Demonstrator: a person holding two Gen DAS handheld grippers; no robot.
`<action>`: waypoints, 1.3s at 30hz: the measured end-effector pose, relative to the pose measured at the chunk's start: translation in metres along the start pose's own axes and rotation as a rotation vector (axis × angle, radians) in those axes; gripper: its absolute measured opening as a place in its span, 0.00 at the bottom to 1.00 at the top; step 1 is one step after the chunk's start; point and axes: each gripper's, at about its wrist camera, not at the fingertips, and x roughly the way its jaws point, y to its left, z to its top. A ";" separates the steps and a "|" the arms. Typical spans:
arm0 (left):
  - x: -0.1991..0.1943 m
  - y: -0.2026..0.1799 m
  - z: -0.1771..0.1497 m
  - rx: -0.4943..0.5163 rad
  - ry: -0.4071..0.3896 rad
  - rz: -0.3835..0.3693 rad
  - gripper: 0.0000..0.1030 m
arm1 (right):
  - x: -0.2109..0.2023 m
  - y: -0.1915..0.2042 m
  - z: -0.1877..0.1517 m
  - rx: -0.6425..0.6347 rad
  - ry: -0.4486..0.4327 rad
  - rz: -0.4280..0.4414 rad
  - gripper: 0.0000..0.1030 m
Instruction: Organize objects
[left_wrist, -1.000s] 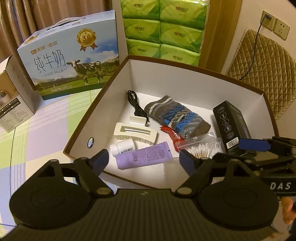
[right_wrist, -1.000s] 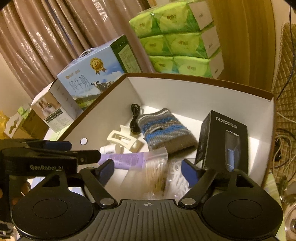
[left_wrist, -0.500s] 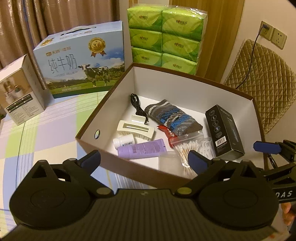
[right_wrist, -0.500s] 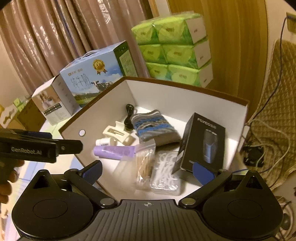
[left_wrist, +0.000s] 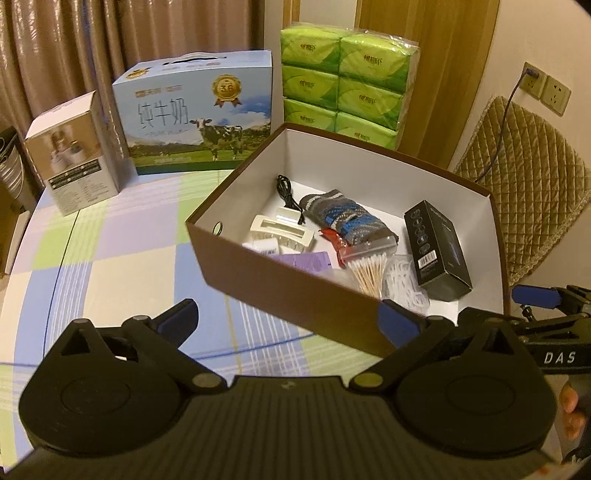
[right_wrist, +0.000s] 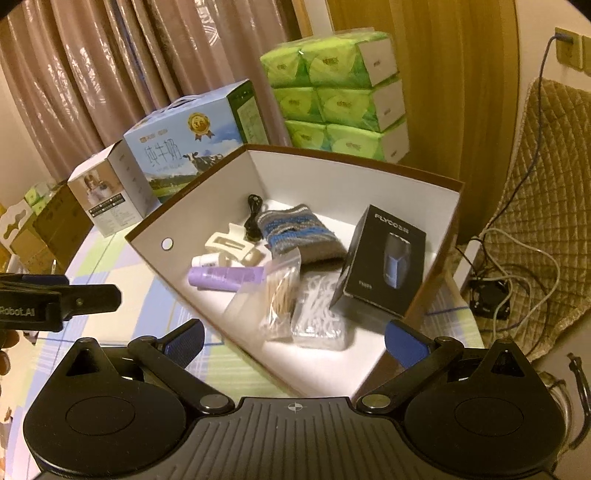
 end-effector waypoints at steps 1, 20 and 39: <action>-0.004 0.001 -0.003 -0.001 -0.003 0.000 0.99 | -0.004 0.001 -0.002 0.003 -0.004 -0.002 0.98; -0.084 0.037 -0.079 0.022 -0.032 -0.002 0.99 | -0.069 0.056 -0.062 0.045 -0.016 -0.050 0.98; -0.153 0.091 -0.158 -0.038 -0.022 -0.014 0.99 | -0.106 0.134 -0.126 0.021 0.039 -0.044 0.98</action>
